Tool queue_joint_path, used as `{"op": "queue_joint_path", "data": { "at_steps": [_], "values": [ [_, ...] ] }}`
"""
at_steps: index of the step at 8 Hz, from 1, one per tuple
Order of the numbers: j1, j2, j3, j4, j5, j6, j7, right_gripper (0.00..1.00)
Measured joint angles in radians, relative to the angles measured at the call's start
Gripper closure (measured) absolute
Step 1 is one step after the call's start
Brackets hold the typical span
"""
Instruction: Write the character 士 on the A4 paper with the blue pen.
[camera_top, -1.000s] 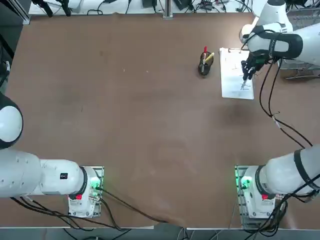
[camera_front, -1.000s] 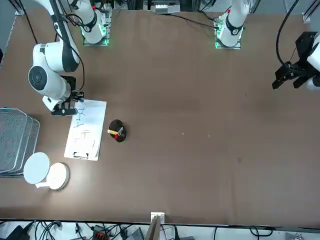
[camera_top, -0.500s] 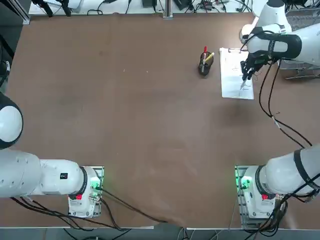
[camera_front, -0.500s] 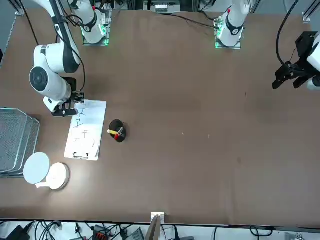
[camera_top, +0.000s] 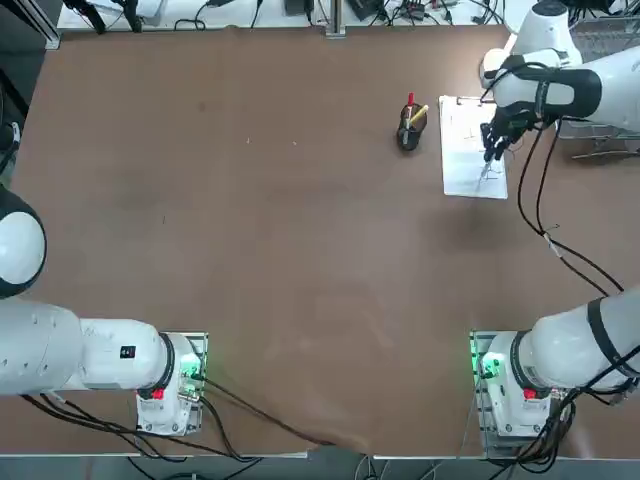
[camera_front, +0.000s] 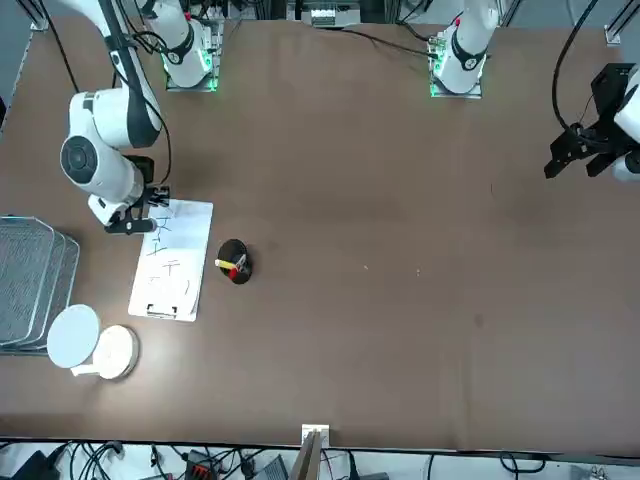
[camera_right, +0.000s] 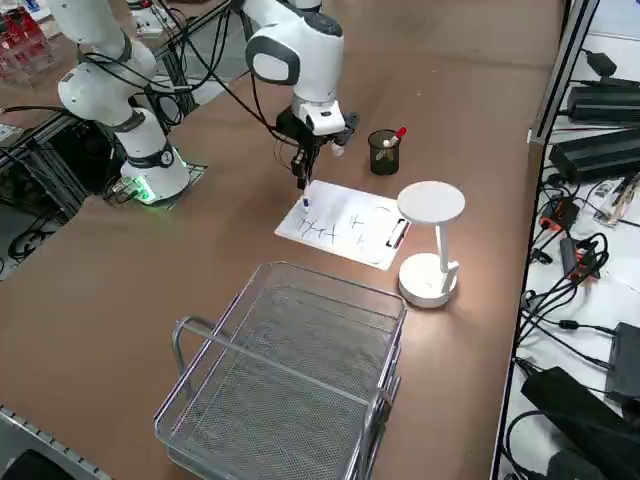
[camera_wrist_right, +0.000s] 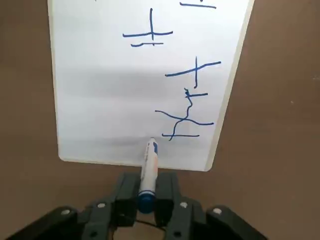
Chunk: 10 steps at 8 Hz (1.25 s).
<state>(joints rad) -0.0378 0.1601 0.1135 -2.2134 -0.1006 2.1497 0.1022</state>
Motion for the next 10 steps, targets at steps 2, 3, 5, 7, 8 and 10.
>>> {"op": "queue_joint_path", "data": {
  "at_steps": [2,3,5,7,8,10],
  "values": [
    [0.000,0.000,0.005,0.000,-0.001,0.000,0.023,0.80],
    [0.001,0.000,0.007,0.000,-0.002,0.000,0.030,0.80],
    [0.001,0.000,0.008,0.000,-0.003,0.000,0.036,0.80],
    [0.001,0.000,0.009,0.000,-0.003,0.000,0.047,0.80],
    [0.001,0.000,0.010,0.000,-0.003,0.001,0.053,0.80],
    [0.001,0.000,0.016,0.000,-0.003,0.001,0.058,0.80]
  ]
}}
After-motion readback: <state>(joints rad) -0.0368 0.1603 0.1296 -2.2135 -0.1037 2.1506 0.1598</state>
